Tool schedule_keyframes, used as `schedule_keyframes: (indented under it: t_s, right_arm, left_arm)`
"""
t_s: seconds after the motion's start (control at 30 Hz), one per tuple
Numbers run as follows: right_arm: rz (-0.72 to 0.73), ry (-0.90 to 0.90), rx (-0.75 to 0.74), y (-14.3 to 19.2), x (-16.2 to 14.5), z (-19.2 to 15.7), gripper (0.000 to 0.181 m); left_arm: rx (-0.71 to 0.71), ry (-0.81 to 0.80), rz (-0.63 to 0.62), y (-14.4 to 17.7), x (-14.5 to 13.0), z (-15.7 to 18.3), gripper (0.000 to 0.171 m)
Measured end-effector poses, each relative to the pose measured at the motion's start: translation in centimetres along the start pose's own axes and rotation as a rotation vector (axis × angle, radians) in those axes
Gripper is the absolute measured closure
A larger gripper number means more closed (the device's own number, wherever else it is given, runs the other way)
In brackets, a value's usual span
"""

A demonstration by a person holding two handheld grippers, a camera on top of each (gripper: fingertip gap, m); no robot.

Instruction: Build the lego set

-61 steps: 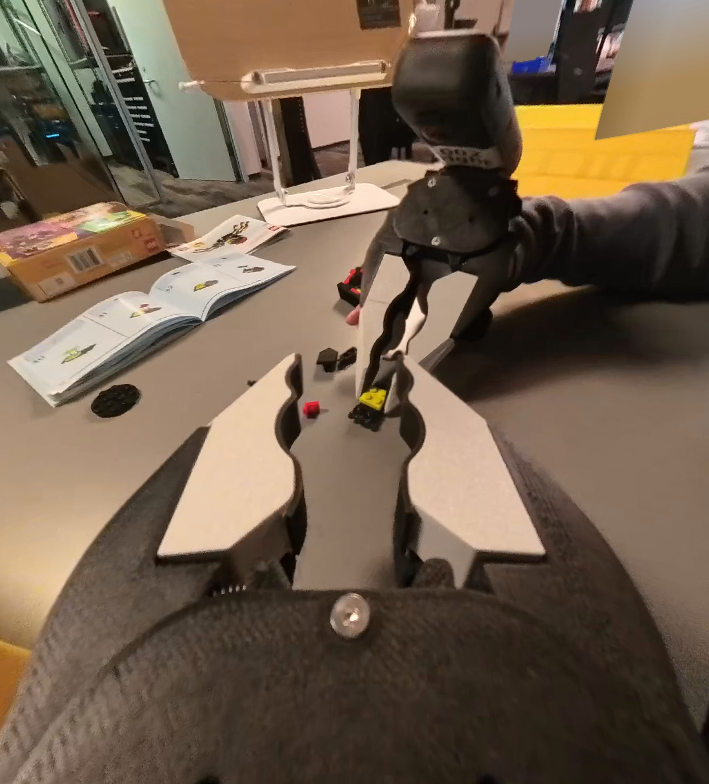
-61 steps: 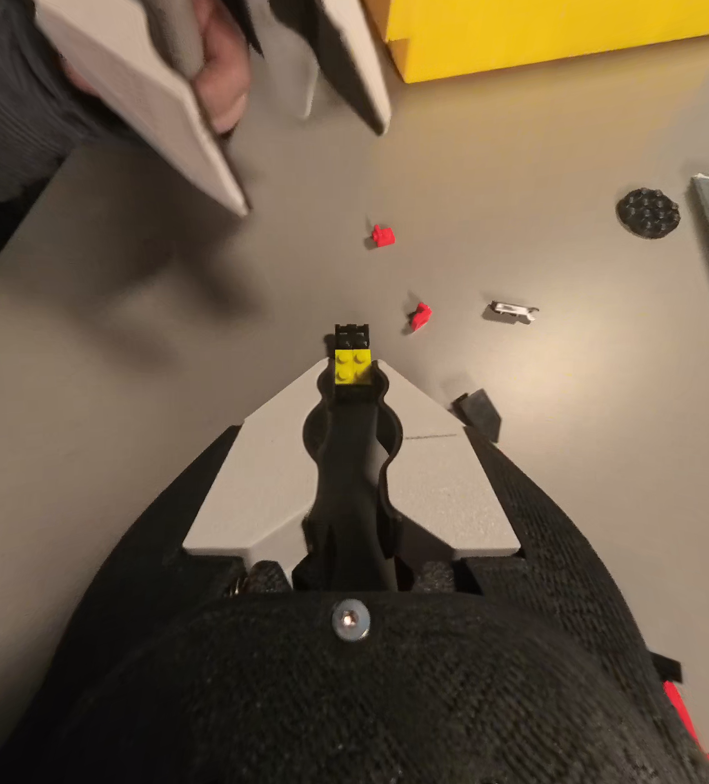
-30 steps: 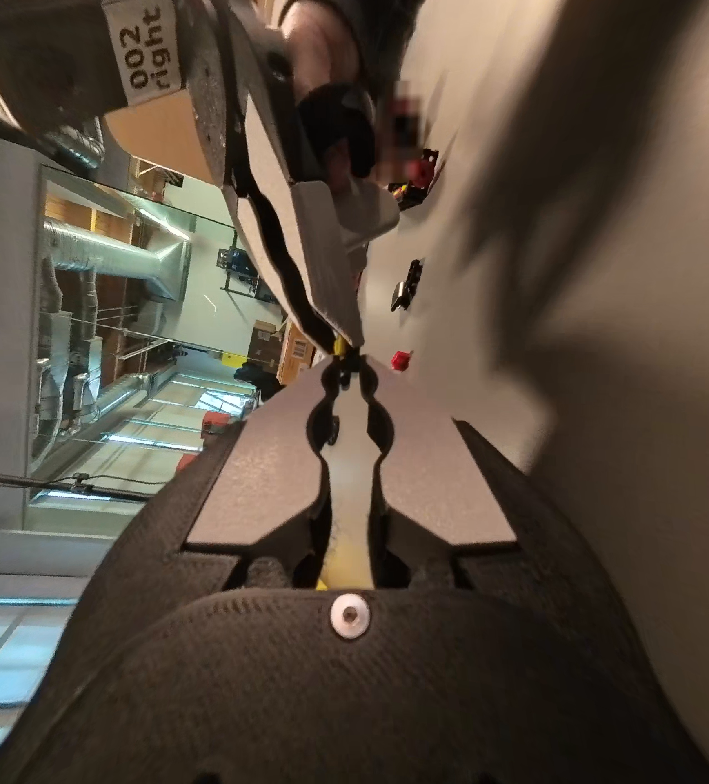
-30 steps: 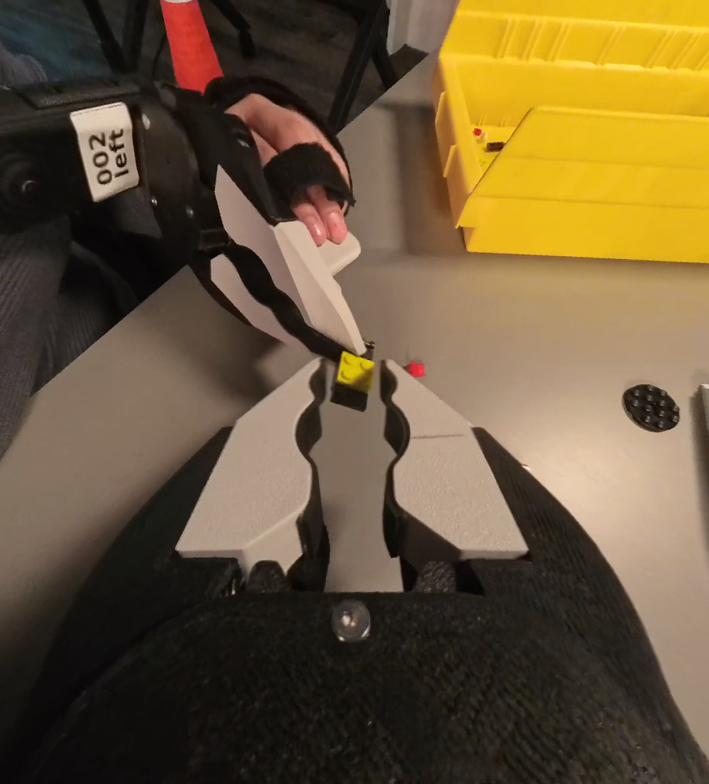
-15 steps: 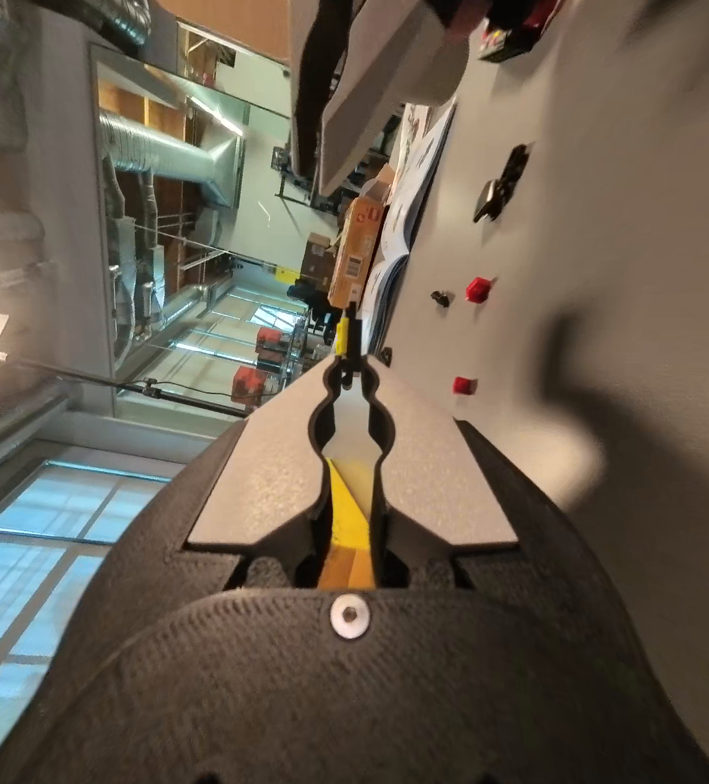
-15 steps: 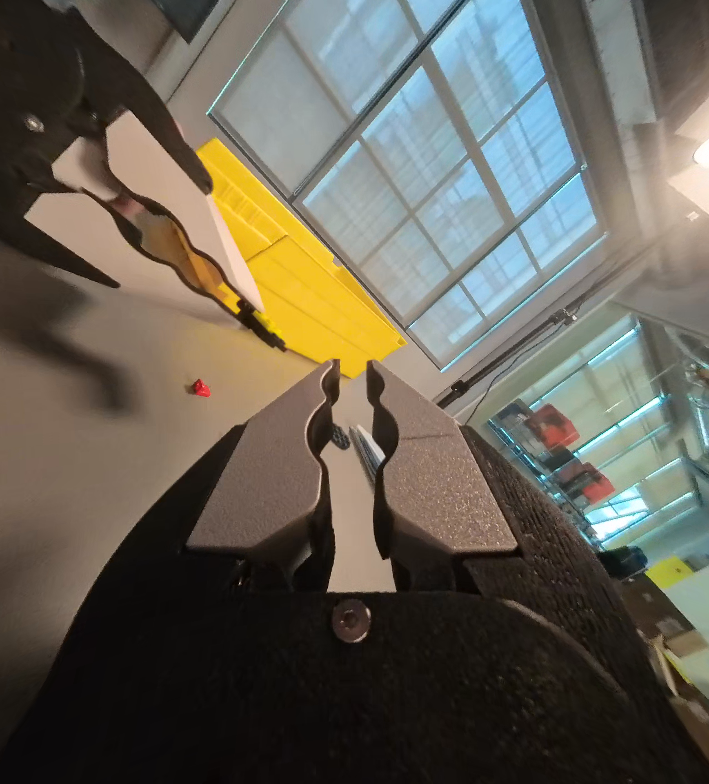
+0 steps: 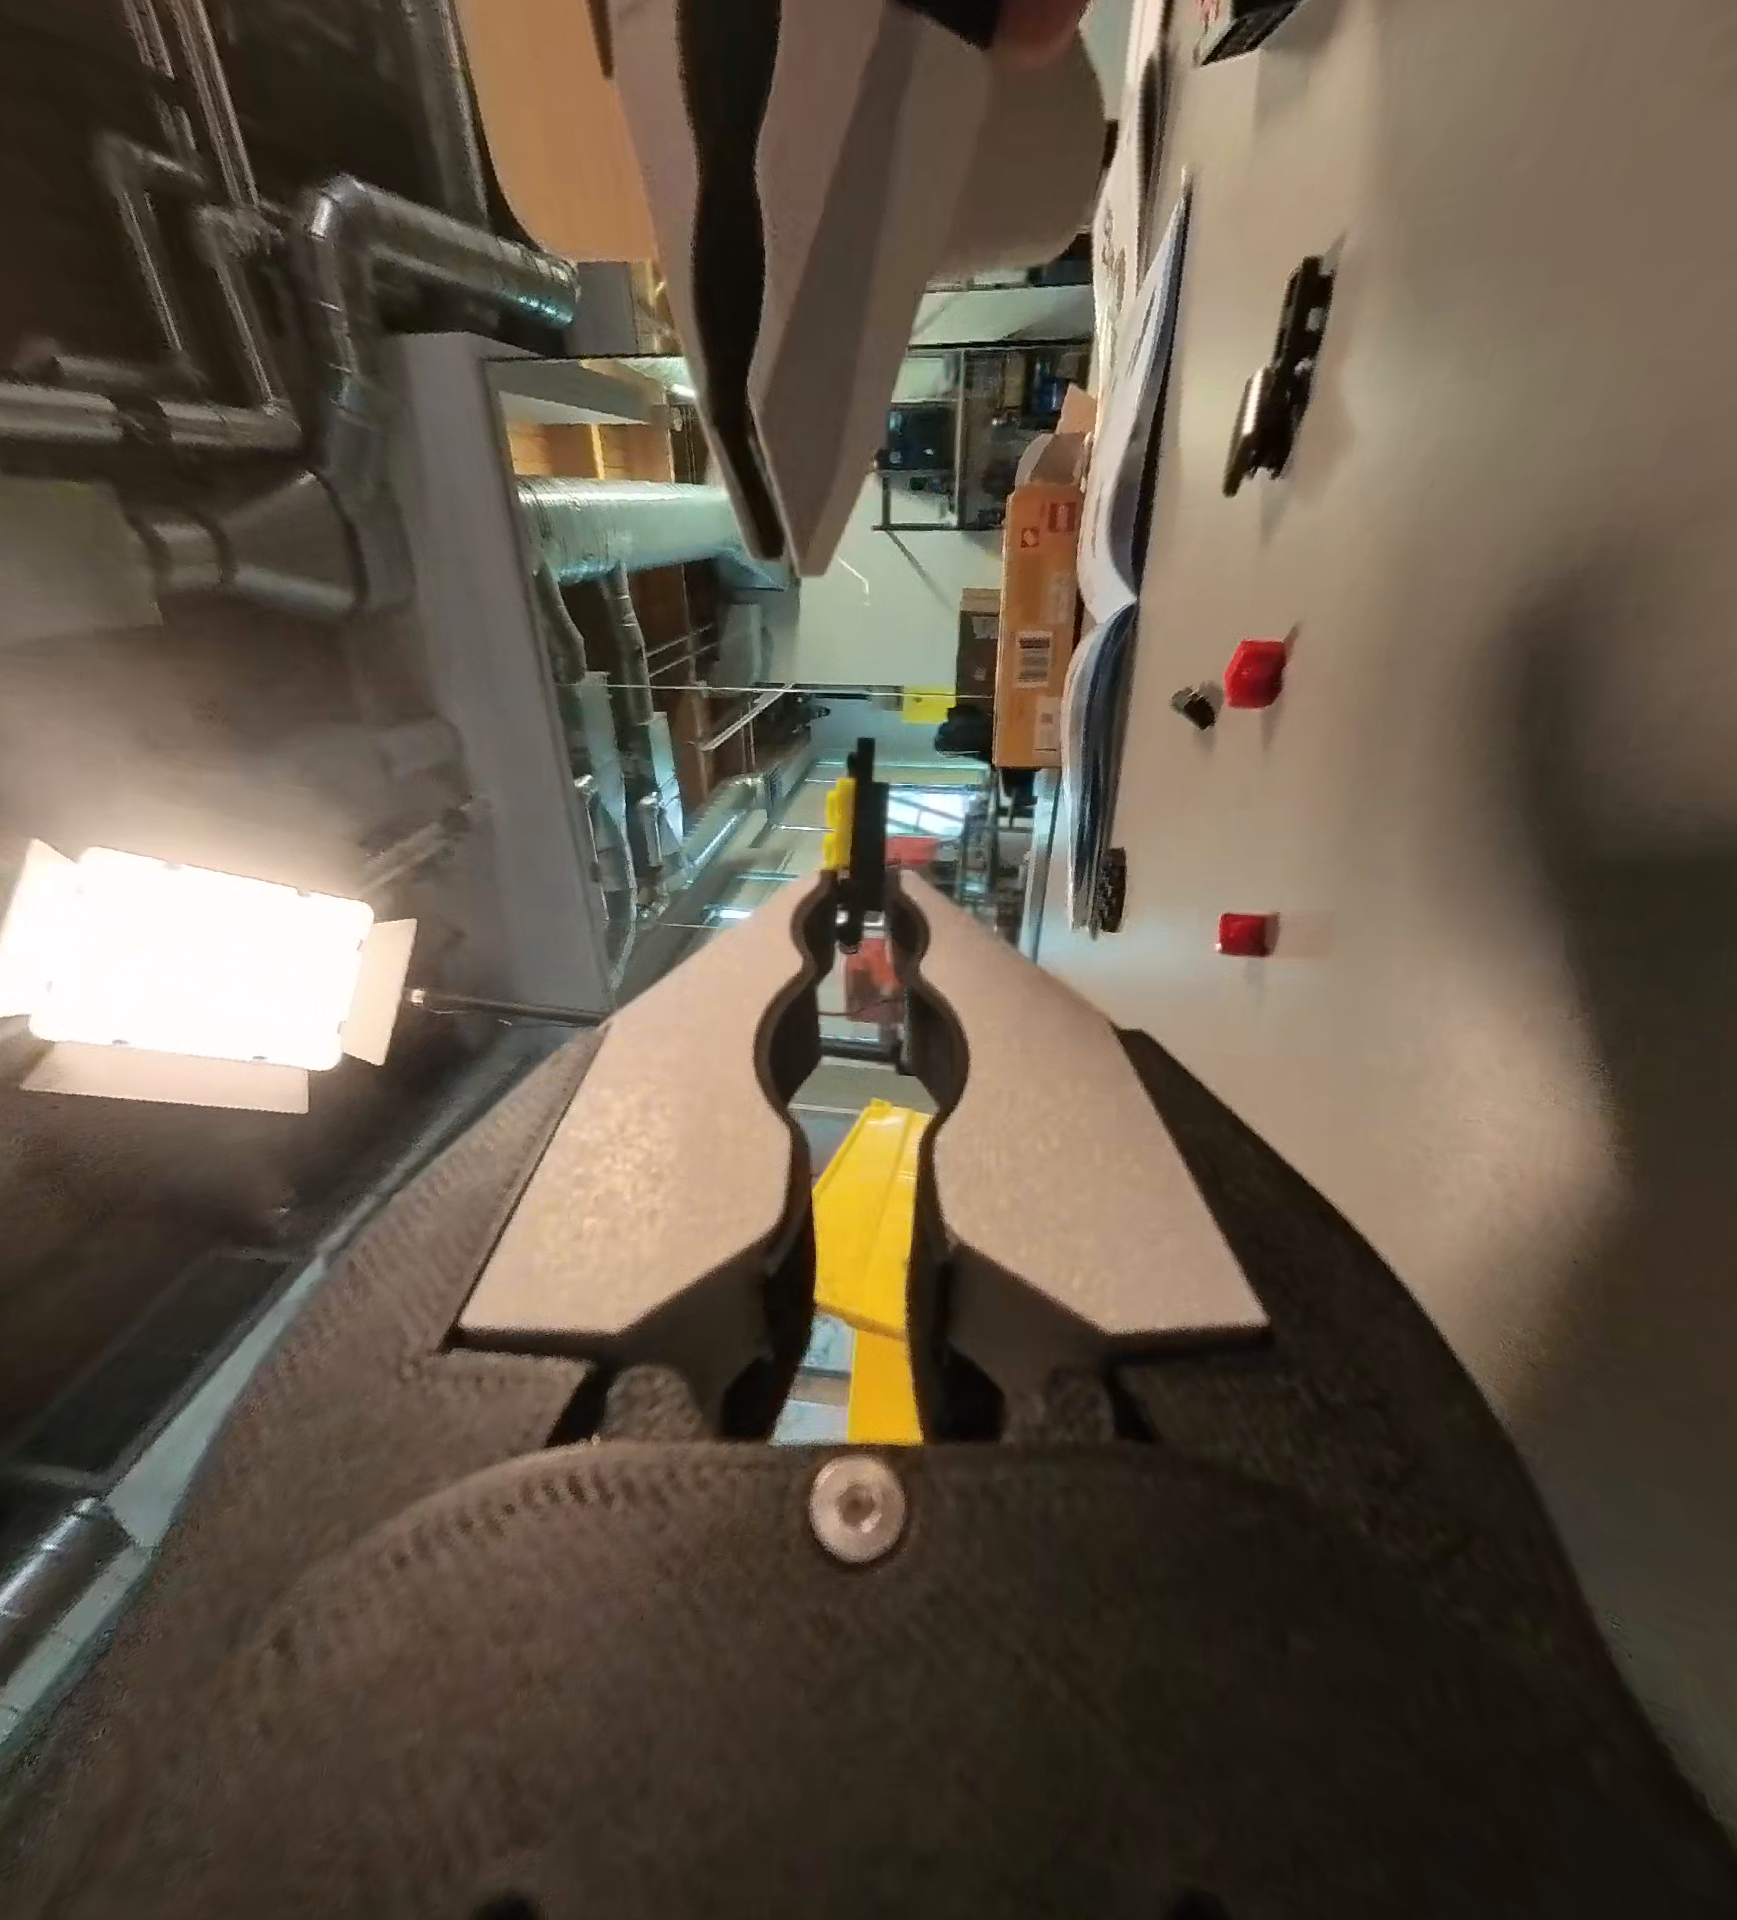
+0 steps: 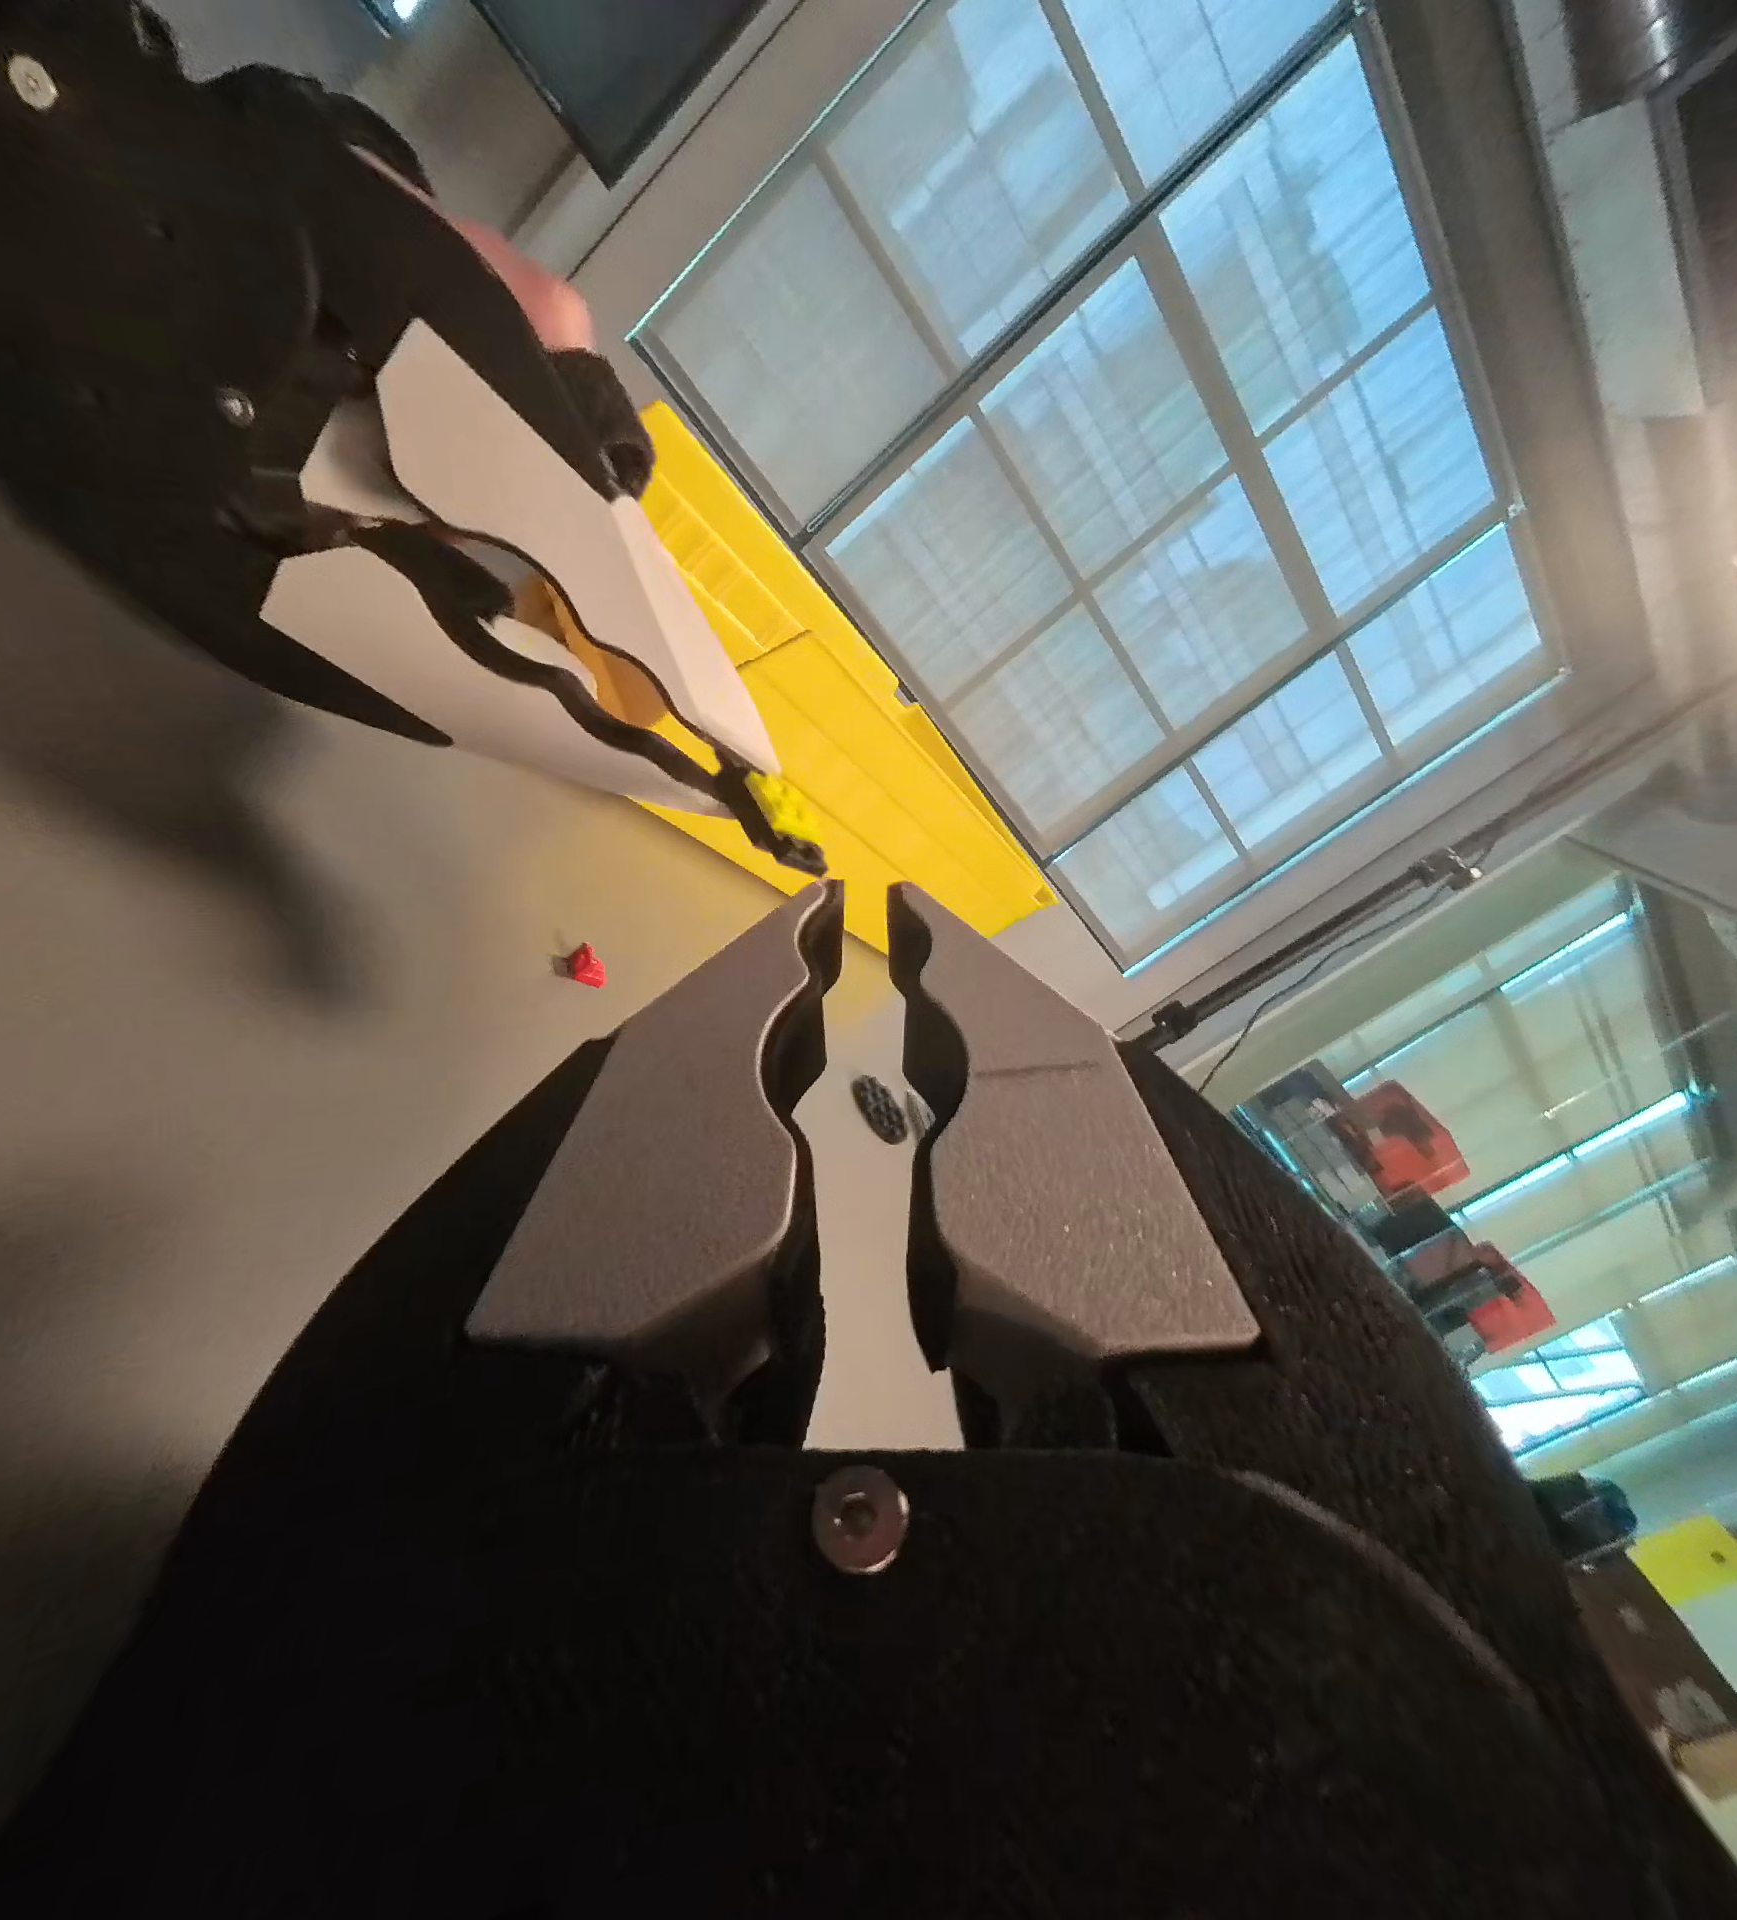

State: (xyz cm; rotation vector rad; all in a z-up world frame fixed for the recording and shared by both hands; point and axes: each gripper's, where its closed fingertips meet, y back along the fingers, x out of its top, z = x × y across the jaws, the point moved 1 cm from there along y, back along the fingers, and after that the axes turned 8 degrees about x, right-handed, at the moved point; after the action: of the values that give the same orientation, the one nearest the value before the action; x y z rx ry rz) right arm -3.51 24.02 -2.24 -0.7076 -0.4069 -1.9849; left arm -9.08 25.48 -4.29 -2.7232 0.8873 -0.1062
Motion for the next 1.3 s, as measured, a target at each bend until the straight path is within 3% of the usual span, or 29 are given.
schedule_keyframes:
  t_s: [1.3]
  right_arm:
    - [-0.014,0.066,0.061,-0.4,0.3,-1.5,0.176]
  left_arm:
    - [0.045,-0.043,0.024,0.1,0.3,-0.3,0.164]
